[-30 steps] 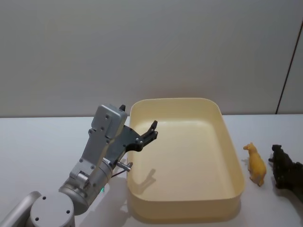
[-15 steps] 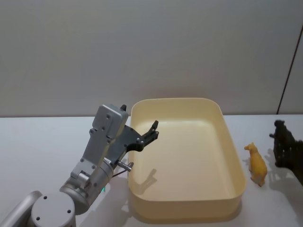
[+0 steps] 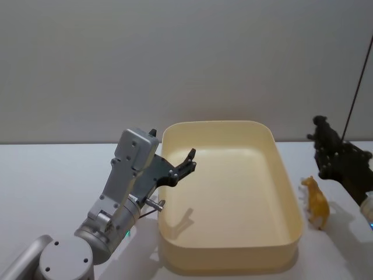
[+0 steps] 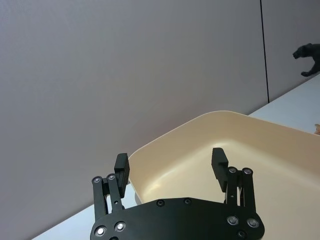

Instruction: Pick up the toy alternately with two hands and place it into the central storage box.

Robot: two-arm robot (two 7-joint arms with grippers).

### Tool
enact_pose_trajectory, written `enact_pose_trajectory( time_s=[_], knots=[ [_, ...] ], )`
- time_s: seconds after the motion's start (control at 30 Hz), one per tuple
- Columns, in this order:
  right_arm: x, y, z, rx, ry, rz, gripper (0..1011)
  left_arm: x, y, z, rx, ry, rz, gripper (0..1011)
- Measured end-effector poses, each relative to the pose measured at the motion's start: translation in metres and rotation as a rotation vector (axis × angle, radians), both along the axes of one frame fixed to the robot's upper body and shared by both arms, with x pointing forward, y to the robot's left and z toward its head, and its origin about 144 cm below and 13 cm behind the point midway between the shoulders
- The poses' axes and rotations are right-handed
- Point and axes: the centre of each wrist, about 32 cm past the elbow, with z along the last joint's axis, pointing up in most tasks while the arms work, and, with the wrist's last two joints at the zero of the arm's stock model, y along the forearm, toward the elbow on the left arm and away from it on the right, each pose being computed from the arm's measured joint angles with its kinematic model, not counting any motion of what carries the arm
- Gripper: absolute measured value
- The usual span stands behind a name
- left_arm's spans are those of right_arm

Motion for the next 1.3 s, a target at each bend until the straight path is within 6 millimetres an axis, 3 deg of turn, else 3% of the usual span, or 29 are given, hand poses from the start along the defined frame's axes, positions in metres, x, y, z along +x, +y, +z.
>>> enact_pose_trajectory(
  time_s=[0.57,1.03,1.3],
  knots=[
    [0.028,0.032,0.023,0.016,0.036,0.246,280,0.000,0.000,0.000,0.000,0.000,0.000,1001],
    [0.070,0.073,0.031,-0.002,0.163,0.447,702,0.000,0.000,0.000,0.000,0.000,0.000,1001],
    [0.074,0.077,0.033,-0.008,0.176,0.470,930,0.000,0.000,0.000,0.000,0.000,0.000,1001]
  ],
)
